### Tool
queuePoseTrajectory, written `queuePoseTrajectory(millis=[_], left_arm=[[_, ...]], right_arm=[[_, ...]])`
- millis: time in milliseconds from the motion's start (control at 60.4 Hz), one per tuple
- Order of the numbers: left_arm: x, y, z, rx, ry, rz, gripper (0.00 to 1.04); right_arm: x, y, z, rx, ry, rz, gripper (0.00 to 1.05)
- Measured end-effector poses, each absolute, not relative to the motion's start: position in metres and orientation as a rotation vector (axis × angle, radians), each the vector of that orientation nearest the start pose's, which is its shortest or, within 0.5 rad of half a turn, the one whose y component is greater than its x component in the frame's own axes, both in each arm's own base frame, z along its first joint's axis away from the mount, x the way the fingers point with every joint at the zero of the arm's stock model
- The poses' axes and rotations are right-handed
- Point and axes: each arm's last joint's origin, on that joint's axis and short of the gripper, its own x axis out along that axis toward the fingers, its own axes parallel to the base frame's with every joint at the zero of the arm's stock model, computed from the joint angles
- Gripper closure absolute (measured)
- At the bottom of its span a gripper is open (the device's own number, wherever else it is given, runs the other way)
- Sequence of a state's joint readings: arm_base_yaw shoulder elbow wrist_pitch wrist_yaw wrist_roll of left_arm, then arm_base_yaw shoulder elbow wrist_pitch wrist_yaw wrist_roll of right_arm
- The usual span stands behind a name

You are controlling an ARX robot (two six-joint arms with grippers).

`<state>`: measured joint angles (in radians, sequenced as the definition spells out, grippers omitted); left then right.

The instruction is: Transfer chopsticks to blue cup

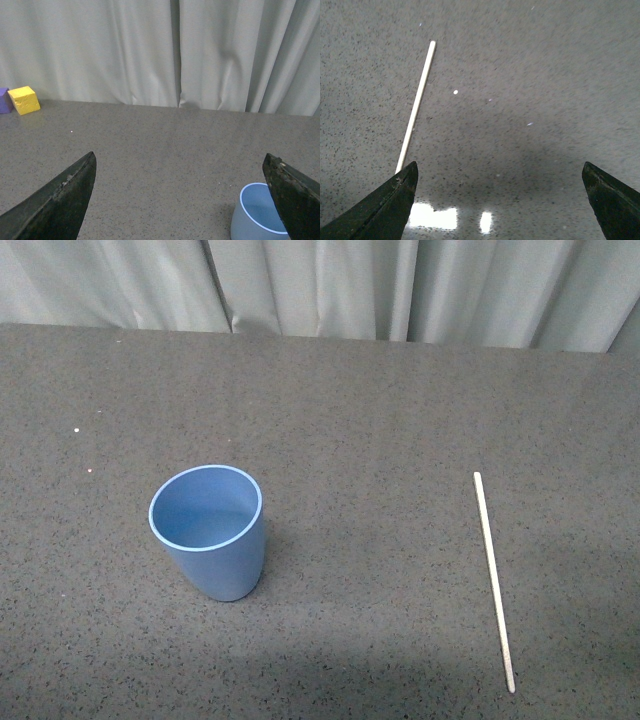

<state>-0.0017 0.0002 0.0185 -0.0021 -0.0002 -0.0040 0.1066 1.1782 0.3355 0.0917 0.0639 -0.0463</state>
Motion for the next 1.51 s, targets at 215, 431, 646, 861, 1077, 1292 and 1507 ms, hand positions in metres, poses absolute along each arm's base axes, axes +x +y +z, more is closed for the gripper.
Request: queuePoseTrajectory(millis=[215,431,646,861,1077,1292,1507], left_arm=[[0.097,0.0,0.17,-0.004,-0.016,-0.002,0.07],[0.097,0.0,0.17,-0.004,-0.016,-0.002,0.07],[0.097,0.0,0.17,-0.004,-0.016,-0.002,0.07],[0.097,0.0,0.17,-0.004,-0.016,-0.002,0.07],[0.097,0.0,0.17,-0.004,-0.016,-0.002,0.07],[0.097,0.0,0.17,-0.004,-0.016,-0.002,0.07],[0.097,0.0,0.17,-0.004,-0.016,-0.002,0.07]], right_arm=[[0.255,0.039,0.113,0.025,0.948,0.118,0.09],[0.296,0.056,0.091,0.081,1.098,0.125,0.09],[0.322,0.073,0.074,0.08,1.159,0.094,0.09],[0.336,0.084,0.057,0.071,1.224,0.067,0.09],[0.346,0.093,0.048,0.061,1.238,0.077,0.11],[0.348,0.095,0.046,0.049,1.253,0.063,0.45],[0.349,0.095,0.045,0.039,1.272,0.046,0.77]])
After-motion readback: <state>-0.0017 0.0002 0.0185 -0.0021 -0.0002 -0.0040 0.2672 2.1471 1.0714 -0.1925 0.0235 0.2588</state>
